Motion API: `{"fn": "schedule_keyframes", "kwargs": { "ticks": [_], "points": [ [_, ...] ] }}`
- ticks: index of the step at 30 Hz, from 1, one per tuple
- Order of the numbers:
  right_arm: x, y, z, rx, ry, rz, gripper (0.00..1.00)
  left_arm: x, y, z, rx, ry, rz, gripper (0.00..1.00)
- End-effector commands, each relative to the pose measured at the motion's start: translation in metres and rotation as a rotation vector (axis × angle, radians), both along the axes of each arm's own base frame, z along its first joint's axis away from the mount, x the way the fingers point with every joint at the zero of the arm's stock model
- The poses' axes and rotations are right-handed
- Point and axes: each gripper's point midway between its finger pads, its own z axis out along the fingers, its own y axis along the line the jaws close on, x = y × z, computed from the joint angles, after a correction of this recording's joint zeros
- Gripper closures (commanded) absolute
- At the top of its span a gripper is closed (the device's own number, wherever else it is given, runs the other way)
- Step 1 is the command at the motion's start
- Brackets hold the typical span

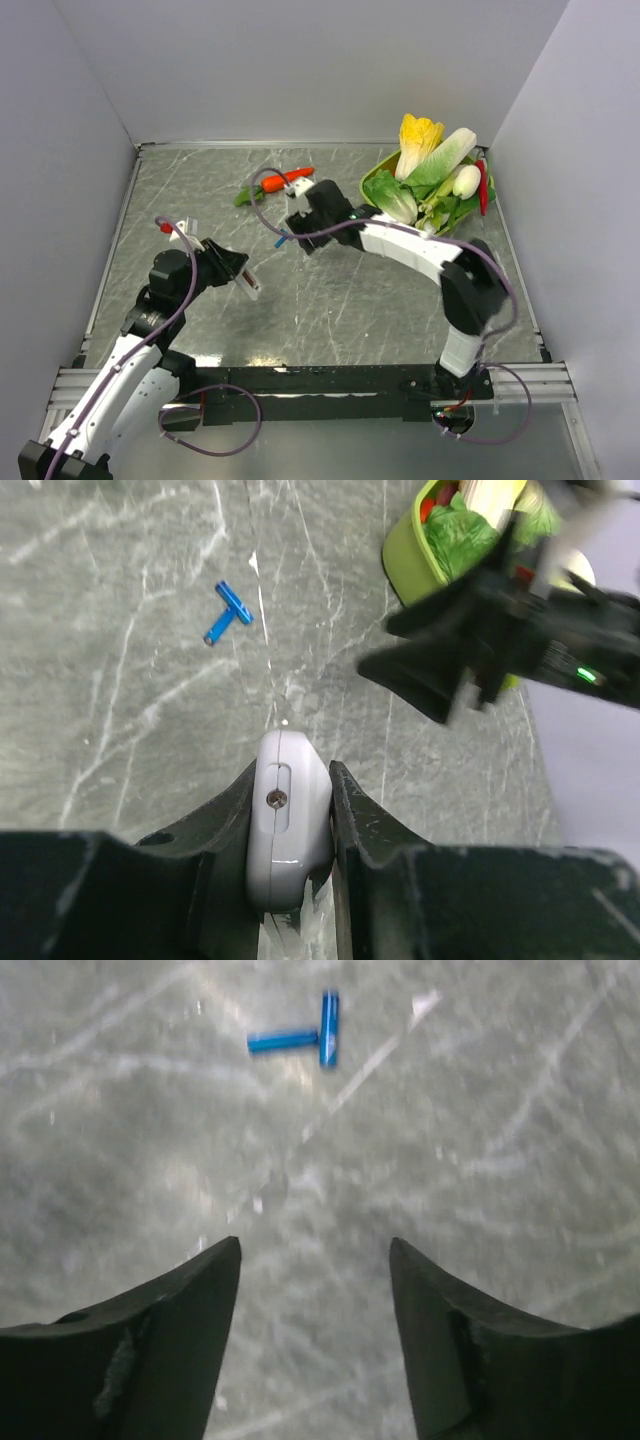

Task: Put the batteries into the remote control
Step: Move the battery to the center of the board.

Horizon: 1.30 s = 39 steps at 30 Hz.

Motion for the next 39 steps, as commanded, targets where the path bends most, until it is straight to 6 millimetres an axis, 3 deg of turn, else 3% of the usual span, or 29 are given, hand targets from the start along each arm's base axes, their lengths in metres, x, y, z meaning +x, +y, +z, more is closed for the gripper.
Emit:
{"fn": "schedule_keyframes", "kwargs": {
  "ticks": [1,9,11,12,15,31,37,39],
  "points": [
    [0.037,0.033,-0.011,0.008,0.026,-0.012,0.39,0.005,0.009,0.030,0.067,-0.113,0.009,0.99],
    [0.086,0.077,-0.038,0.025,0.024,-0.031,0.58,0.004,0.011,0.026,0.101,-0.108,0.008,0.99],
    [0.095,0.085,-0.044,0.030,0.021,-0.032,0.60,0.004,0.010,0.026,0.096,-0.104,0.003,0.99],
    [0.097,0.087,-0.058,0.013,0.038,-0.032,0.61,0.004,0.009,0.025,0.089,-0.101,0.001,0.99],
    [0.108,0.093,-0.060,0.003,0.031,-0.044,0.61,0.003,0.008,0.024,0.078,-0.094,-0.004,0.99],
    [0.095,0.079,-0.102,-0.082,0.094,-0.047,0.65,0.002,0.001,0.019,0.051,-0.074,-0.032,0.99],
    [0.095,0.077,-0.112,-0.106,0.110,-0.042,0.71,0.000,-0.002,0.019,0.031,-0.066,-0.043,0.99],
    [0.095,0.078,-0.113,-0.097,0.103,-0.044,0.77,-0.001,-0.003,0.019,0.026,-0.064,-0.045,0.99]
  ]
}}
